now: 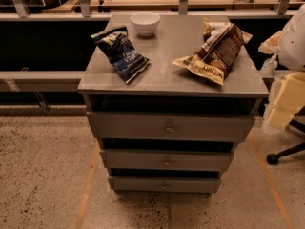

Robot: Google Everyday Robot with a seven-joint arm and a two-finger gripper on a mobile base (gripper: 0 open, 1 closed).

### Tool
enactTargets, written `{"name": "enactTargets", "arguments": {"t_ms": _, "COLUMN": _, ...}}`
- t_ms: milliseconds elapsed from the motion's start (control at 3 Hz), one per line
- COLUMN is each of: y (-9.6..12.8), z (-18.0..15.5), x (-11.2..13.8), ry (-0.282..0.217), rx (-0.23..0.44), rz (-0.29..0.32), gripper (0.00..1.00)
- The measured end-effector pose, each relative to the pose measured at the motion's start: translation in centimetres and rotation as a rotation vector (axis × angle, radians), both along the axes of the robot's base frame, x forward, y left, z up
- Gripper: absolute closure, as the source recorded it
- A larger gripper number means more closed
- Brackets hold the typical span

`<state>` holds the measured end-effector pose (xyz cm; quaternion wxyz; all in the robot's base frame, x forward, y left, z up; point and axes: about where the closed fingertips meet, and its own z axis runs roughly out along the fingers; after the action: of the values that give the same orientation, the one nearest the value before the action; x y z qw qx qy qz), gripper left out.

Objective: Move brown chip bag near white bowl

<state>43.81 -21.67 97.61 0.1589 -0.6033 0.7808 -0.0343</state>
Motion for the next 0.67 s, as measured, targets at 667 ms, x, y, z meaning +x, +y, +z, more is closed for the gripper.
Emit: {"name": "enactTargets", "arguments": {"t_ms": 667, "y": -1.5, "z": -0.1, "x": 3.0, "ry": -0.038, "rx": -0.019, "rz": -0.013, "gripper": 0.00}}
